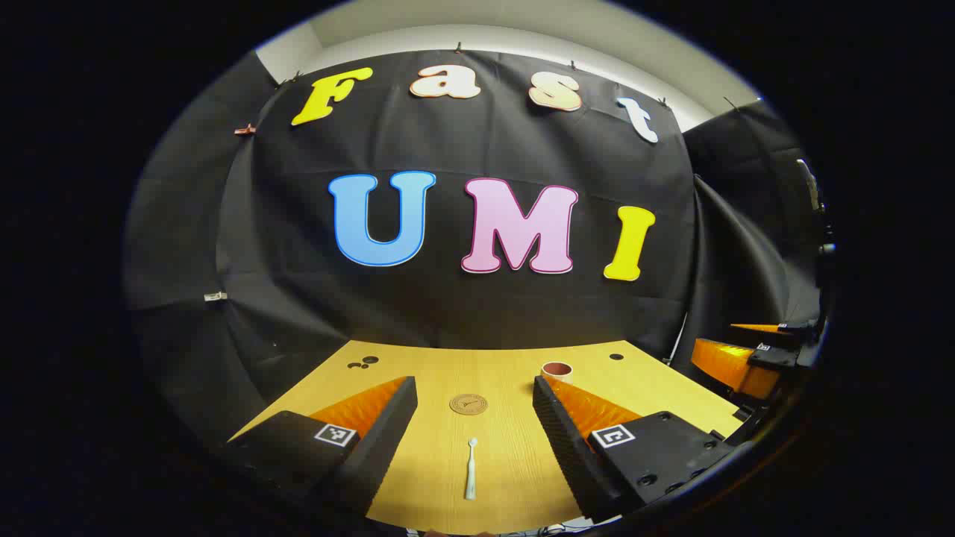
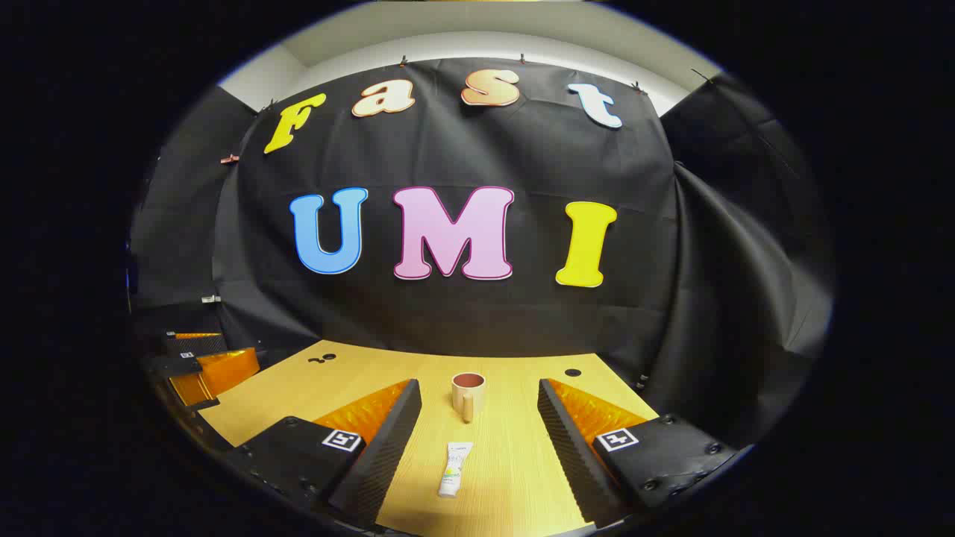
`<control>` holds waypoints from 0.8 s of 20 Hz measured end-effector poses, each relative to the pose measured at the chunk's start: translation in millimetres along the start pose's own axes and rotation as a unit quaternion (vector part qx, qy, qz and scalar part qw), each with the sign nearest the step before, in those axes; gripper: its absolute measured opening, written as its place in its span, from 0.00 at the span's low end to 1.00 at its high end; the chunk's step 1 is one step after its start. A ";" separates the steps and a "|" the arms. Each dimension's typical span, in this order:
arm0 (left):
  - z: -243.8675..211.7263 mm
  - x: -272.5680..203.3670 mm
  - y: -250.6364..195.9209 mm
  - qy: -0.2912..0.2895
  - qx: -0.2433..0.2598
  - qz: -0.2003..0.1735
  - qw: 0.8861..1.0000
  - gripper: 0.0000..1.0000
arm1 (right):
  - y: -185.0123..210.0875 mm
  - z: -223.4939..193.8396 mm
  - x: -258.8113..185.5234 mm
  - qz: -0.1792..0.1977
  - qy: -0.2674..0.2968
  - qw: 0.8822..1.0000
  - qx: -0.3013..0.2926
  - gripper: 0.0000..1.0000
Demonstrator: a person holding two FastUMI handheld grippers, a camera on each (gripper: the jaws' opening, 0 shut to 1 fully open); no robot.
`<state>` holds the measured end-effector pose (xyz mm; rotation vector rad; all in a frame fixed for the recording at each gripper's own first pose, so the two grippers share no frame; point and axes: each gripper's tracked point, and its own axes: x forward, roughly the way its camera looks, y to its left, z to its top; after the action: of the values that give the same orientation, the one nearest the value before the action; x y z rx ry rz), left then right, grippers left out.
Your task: Put the toothbrush and toothpaste on the desktop into the cup, then pick up the cup and place it on the coaster on the desktop.
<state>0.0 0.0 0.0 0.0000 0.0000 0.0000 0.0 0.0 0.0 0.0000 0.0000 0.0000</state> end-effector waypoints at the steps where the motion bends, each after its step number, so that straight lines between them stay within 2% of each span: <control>1: -2.1 3.1 1.3 0.002 0.002 -0.001 1.000 0.99 | -0.7 -0.9 1.5 0.000 0.001 1.000 0.000 0.97; 16: -7.8 18.0 13.7 0.018 0.016 0.012 1.000 0.98 | 20.1 -33.5 42.8 0.020 0.054 0.998 0.021 0.97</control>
<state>18.0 13.7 -7.8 0.0321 0.0352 0.0240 42.8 20.1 -33.5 0.0411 0.1088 0.0409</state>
